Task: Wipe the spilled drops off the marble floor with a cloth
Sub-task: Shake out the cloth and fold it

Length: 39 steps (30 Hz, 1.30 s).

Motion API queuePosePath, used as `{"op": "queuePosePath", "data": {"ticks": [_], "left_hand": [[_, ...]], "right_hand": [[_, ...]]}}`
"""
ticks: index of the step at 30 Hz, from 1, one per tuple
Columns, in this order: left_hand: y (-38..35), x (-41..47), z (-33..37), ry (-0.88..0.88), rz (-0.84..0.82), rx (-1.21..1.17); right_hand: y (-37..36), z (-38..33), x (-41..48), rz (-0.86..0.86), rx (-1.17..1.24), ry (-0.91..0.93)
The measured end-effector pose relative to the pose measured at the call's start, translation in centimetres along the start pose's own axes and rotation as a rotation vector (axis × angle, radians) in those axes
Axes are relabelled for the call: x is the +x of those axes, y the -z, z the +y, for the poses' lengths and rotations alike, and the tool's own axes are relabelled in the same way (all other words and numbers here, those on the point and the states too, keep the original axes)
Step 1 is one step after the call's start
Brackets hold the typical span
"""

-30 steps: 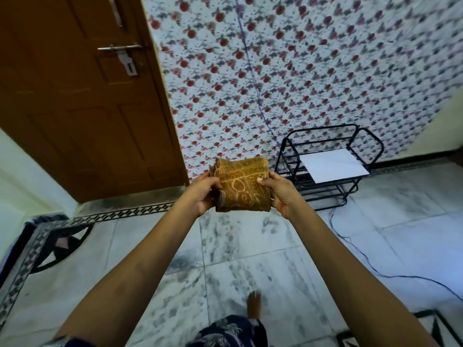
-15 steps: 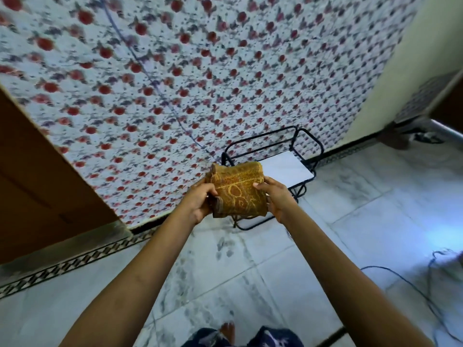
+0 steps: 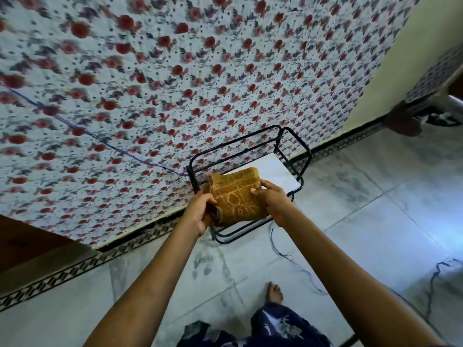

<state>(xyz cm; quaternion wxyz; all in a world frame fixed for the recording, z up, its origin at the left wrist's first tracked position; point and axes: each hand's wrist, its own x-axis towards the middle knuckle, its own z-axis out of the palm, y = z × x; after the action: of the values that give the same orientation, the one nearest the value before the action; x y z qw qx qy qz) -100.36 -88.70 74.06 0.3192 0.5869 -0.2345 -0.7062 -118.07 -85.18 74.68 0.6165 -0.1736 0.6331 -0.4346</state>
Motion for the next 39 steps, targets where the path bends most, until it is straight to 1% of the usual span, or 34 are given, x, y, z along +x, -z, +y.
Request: {"op": "queuePosePath", "data": {"ticks": [4,6,10,14,17,20,24,28,31,33,37,39], "left_hand": [[-5.8,5.0,-0.5,0.104,0.082,-0.093],[-7.3,6.9,-0.7,0.122,0.100,-0.127],[-10.0,11.4,-0.3,0.124,0.138,-0.175],[-11.5,18.1,-0.1,0.107,0.148,-0.164],[-11.9,23.3,-0.7,0.103,0.149,-0.075],[-12.1,29.0,-1.9,0.094,0.160,-0.041],[-12.4,36.9,-4.0,0.072,0.173,-0.008],[-12.9,43.4,-6.5,0.056,0.171,0.031],[-13.1,47.2,-8.3,0.048,0.223,0.051],[-13.2,49.1,-9.5,0.014,0.269,0.107],[-12.6,50.8,-11.6,-0.023,0.387,0.345],[-12.3,50.9,-12.3,-0.007,0.424,0.395]], "right_hand": [[4.3,-3.0,7.0,-0.035,-0.055,-0.071],[5.5,-3.4,9.5,-0.036,-0.054,-0.106],[7.1,-4.0,15.2,-0.048,-0.053,-0.173],[7.5,-5.2,21.7,-0.061,-0.142,-0.200],[7.6,-5.1,26.8,-0.045,-0.214,-0.168],[8.1,-4.1,32.8,-0.059,-0.290,-0.138],[8.9,-1.5,41.8,-0.078,-0.401,-0.149],[10.0,1.3,48.6,-0.048,-0.449,-0.137],[10.8,3.0,52.4,-0.032,-0.490,-0.118],[11.2,3.9,54.2,-0.031,-0.538,-0.092],[11.7,5.5,55.9,-0.032,-0.699,-0.018],[12.0,6.0,56.1,-0.036,-0.762,0.006]]}}
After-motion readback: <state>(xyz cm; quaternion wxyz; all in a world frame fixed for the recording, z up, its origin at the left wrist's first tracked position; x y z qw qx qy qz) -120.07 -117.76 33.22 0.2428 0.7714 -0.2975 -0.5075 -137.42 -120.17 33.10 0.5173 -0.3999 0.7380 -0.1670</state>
